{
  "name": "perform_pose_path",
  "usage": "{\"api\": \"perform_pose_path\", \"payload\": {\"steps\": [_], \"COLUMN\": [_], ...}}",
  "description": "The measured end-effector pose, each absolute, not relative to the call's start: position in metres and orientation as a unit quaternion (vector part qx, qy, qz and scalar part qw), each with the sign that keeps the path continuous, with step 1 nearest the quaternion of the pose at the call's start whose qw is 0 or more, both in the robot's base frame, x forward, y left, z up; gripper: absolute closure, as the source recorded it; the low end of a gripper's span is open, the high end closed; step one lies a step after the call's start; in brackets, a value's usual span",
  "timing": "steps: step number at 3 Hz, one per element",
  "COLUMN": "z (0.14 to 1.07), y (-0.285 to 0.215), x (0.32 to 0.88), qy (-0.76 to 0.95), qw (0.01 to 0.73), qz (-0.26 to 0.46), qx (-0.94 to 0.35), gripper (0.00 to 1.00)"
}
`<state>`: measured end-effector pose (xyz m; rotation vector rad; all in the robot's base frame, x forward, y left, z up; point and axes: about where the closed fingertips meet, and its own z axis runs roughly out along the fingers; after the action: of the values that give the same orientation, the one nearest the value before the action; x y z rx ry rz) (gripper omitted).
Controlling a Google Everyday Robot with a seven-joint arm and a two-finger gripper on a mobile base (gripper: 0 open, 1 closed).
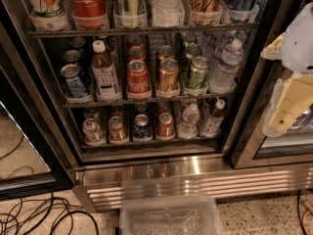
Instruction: Pick coke can from bottom shelf of fridge
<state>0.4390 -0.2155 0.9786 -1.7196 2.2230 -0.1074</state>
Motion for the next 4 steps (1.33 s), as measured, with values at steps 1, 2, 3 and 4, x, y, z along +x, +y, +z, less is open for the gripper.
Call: {"api": "perform_pose_path", "payload": {"steps": [1, 2, 3, 4], "z": [0.979, 0.965, 0.907, 0.854], "y": [-0.215, -0.208, -0.176, -0.129], "x": [0.439, 0.444, 0.436, 0.438], "qy": [0.780, 0.790, 0.818, 0.818], "qw": [0.164, 0.187, 0.217, 0.251], "qz": [-0.038, -0.030, 0.041, 0.120], "qx": [-0.603, -0.583, -0.531, -0.503], "gripper": [0.00, 0.00, 0.00, 0.00]}}
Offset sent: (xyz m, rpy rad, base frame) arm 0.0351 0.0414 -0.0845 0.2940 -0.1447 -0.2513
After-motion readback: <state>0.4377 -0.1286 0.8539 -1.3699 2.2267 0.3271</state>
